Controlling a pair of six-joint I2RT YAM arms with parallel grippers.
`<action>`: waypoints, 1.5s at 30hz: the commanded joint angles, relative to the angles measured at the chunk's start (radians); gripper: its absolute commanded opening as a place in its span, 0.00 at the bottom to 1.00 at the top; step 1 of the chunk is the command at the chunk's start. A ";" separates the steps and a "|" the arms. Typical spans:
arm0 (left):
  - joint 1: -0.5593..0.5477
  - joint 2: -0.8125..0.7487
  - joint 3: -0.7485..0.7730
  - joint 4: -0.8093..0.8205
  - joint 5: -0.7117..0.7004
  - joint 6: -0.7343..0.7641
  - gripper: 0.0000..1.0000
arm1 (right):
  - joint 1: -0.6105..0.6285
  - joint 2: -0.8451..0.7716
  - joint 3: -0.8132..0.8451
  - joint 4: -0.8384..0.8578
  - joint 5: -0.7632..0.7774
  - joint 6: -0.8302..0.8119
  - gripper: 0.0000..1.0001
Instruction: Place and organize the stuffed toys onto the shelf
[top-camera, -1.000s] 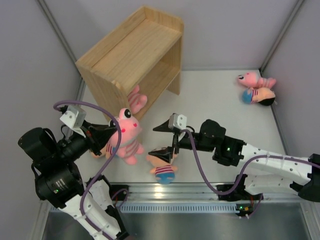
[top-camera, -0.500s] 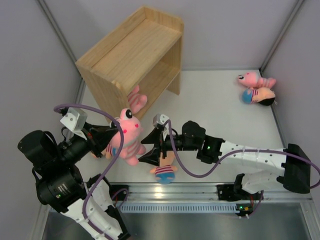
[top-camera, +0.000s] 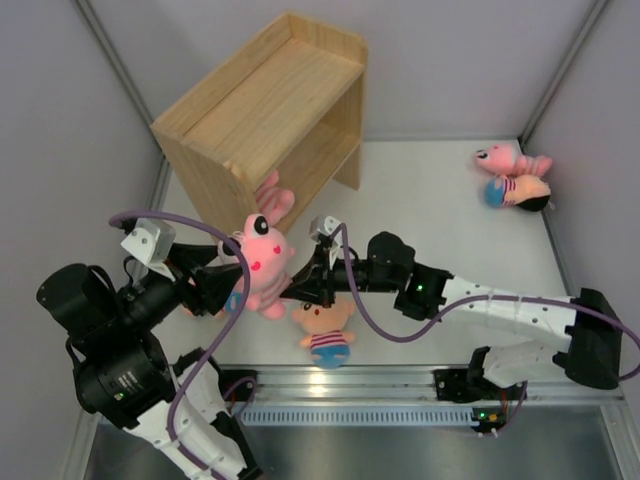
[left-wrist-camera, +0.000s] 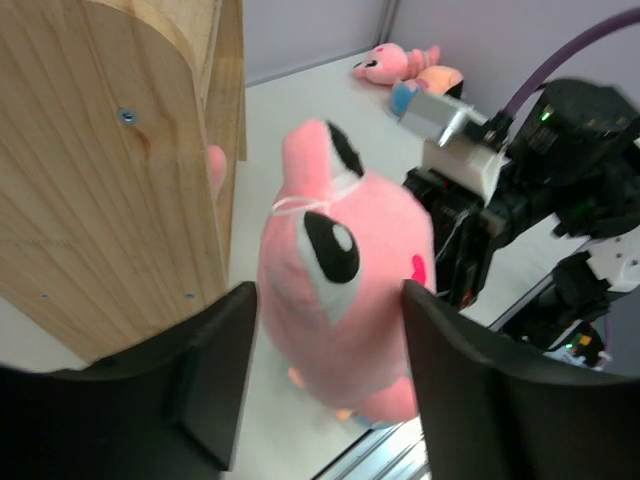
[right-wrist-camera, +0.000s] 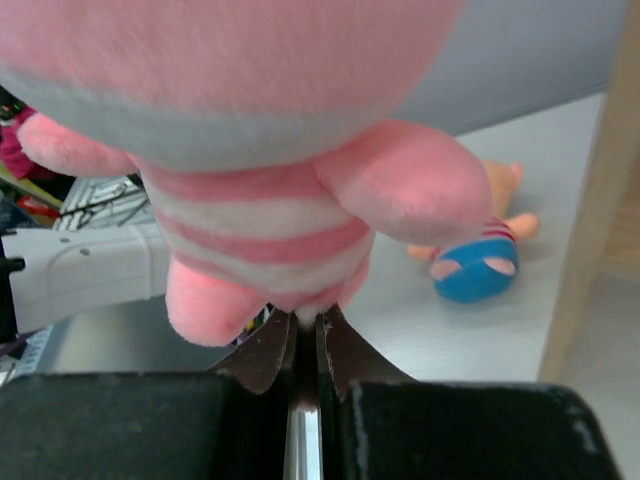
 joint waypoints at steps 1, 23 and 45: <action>0.006 -0.014 0.001 0.016 -0.064 0.012 0.65 | -0.085 -0.155 0.033 -0.148 -0.025 -0.060 0.00; 0.007 -0.040 0.076 0.017 -0.348 0.078 0.89 | -0.784 0.081 0.594 -1.153 -0.114 -0.417 0.00; 0.006 -0.072 0.093 0.020 -0.393 0.100 0.90 | -0.535 0.655 1.240 -1.237 -0.057 -0.407 0.06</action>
